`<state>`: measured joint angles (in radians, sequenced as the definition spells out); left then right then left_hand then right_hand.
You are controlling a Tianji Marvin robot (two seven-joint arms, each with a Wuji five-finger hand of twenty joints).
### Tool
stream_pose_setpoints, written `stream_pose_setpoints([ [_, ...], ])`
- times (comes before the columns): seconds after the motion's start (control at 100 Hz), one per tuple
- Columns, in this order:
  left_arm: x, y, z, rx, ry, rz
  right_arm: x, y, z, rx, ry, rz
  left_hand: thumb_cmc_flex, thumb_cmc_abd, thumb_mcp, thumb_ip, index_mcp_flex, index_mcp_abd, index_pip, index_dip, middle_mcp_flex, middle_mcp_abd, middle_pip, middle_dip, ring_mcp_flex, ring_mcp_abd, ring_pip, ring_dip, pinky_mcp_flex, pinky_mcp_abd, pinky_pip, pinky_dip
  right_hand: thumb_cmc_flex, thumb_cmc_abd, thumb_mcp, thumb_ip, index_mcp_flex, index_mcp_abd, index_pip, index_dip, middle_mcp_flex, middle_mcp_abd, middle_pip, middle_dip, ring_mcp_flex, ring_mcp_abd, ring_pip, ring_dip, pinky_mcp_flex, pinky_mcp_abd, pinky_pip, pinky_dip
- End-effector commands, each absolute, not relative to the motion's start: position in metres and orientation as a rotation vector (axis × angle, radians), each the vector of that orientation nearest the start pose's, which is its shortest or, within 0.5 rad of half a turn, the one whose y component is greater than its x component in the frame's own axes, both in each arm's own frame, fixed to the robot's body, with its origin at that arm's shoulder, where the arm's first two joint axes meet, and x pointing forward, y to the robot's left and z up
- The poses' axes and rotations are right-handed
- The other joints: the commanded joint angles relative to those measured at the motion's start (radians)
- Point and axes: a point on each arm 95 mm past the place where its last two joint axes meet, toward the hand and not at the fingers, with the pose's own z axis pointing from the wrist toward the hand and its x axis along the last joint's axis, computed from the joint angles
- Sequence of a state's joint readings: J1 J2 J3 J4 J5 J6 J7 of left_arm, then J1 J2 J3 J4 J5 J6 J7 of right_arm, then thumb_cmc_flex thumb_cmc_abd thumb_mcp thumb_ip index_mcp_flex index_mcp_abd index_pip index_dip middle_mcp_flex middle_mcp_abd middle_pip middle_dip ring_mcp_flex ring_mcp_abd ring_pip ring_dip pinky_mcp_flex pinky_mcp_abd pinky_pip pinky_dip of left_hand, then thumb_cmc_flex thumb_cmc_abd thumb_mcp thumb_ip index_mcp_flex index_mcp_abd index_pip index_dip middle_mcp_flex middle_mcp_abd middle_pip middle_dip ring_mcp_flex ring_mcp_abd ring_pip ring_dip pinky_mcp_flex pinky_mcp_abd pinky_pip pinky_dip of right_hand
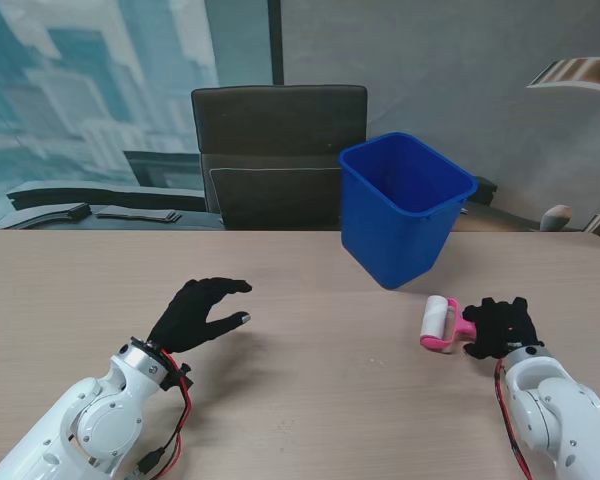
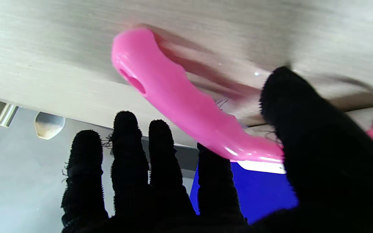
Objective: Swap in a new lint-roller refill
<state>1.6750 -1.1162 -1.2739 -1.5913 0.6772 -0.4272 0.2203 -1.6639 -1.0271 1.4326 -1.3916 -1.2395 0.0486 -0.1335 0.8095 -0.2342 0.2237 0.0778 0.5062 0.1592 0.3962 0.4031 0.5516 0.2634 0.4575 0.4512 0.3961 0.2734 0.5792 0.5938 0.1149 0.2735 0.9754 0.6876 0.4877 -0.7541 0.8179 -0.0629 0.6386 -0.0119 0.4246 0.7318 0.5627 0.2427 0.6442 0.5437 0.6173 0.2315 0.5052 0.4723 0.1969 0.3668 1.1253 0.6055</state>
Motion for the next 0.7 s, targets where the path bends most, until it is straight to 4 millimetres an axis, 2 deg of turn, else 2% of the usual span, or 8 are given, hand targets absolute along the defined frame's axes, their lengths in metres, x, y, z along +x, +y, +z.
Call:
stream_pose_setpoints([
  [0.0,0.362,-0.006,-0.324,-1.279,1.27,-2.098,0.374,-0.145,-0.374,1.132,1.452,0.995,0.021,0.036,-0.024,-0.003,0.008,-0.005,0.0,0.004,-0.004,-0.017,0.002,-0.017,-0.016,-0.009,-0.012,-0.007,-0.011,0.003,-0.015,0.017,-0.035,0.027,-0.021,0.0,-0.039,0.025,-0.026,-0.017,-0.039,0.028,-0.007,-0.01,-0.026,-0.035,-0.019,-0.011,-0.018,-0.033,-0.02,-0.009],
  [0.21,0.362,-0.007,-0.315,-1.255,1.197,-2.135,0.36,-0.132,-0.323,1.01,1.343,1.223,0.016,0.03,-0.023,-0.001,0.003,-0.001,-0.004,0.003,-0.008,-0.02,0.004,-0.015,-0.019,-0.01,-0.012,-0.006,-0.012,0.001,-0.016,0.018,-0.035,0.1,-0.067,0.026,-0.014,0.013,0.008,-0.011,0.022,0.026,0.036,0.003,0.02,-0.036,0.009,-0.002,0.0,-0.029,-0.019,0.004],
  [0.31,0.36,-0.011,-0.305,-1.266,1.133,-2.183,0.357,-0.115,-0.299,0.996,1.292,1.368,0.015,0.015,-0.022,0.0,-0.002,0.001,-0.006,0.003,-0.014,-0.017,0.003,-0.015,-0.028,-0.014,-0.016,-0.008,-0.016,-0.003,-0.018,0.018,-0.013,0.118,-0.095,0.038,-0.007,0.011,0.018,-0.002,0.027,0.026,0.026,0.003,0.045,-0.031,0.009,-0.002,0.011,-0.025,-0.022,0.009],
  [0.38,0.358,-0.016,-0.299,-1.28,1.075,-2.219,0.354,-0.098,-0.282,0.986,1.296,1.46,0.004,-0.018,-0.022,0.002,-0.012,0.003,-0.009,0.002,-0.035,-0.02,-0.002,-0.017,-0.051,-0.024,-0.028,-0.013,-0.026,-0.013,-0.027,0.015,0.001,0.132,-0.114,0.041,-0.003,0.003,0.011,-0.003,0.024,0.024,-0.023,-0.022,0.041,-0.033,-0.02,-0.015,0.014,-0.026,-0.025,0.013],
  [0.39,0.358,-0.017,-0.298,-1.283,1.066,-2.226,0.353,-0.096,-0.28,0.986,1.3,1.471,-0.018,-0.031,0.016,0.002,-0.014,0.003,-0.007,0.003,-0.039,-0.02,-0.001,-0.02,-0.054,-0.025,-0.028,-0.017,-0.028,-0.015,-0.028,0.014,0.001,0.134,-0.116,0.041,-0.005,0.002,0.009,-0.004,0.023,0.023,-0.028,-0.025,0.042,-0.034,-0.023,-0.016,0.015,-0.027,-0.025,0.014],
  [0.53,0.352,-0.025,-0.293,-1.34,1.009,-2.291,0.351,-0.062,-0.261,0.99,1.308,1.644,-0.058,-0.083,0.056,-0.006,-0.031,-0.004,-0.011,0.002,-0.065,-0.028,-0.01,-0.026,-0.074,-0.037,-0.049,-0.03,-0.038,-0.023,-0.046,0.004,0.001,0.139,-0.126,0.042,-0.015,-0.017,-0.004,-0.008,0.024,0.009,-0.06,-0.044,0.061,-0.043,-0.049,-0.027,0.035,-0.038,-0.034,0.01],
  [0.57,0.351,-0.026,-0.294,-1.356,1.014,-2.3,0.351,-0.051,-0.257,1.012,1.295,1.7,-0.095,-0.108,0.128,-0.029,-0.034,-0.006,-0.015,-0.001,-0.067,-0.031,-0.011,-0.029,-0.073,-0.04,-0.053,-0.037,-0.038,-0.024,-0.05,0.003,0.002,0.139,-0.127,0.042,-0.019,-0.018,-0.008,-0.01,0.022,0.008,-0.067,-0.048,0.061,-0.042,-0.054,-0.028,0.037,-0.038,-0.037,0.009],
  [0.69,0.346,-0.027,-0.304,-1.392,1.087,-2.287,0.35,-0.021,-0.256,1.115,1.238,1.842,-0.115,-0.141,0.138,-0.036,-0.043,-0.009,-0.025,-0.006,-0.077,-0.035,-0.019,-0.032,-0.076,-0.045,-0.066,-0.044,-0.039,-0.027,-0.06,-0.002,0.0,0.148,-0.137,0.043,-0.029,-0.02,-0.019,-0.017,0.01,0.01,-0.085,-0.058,0.044,-0.045,-0.08,-0.033,0.037,-0.055,-0.056,0.001],
])
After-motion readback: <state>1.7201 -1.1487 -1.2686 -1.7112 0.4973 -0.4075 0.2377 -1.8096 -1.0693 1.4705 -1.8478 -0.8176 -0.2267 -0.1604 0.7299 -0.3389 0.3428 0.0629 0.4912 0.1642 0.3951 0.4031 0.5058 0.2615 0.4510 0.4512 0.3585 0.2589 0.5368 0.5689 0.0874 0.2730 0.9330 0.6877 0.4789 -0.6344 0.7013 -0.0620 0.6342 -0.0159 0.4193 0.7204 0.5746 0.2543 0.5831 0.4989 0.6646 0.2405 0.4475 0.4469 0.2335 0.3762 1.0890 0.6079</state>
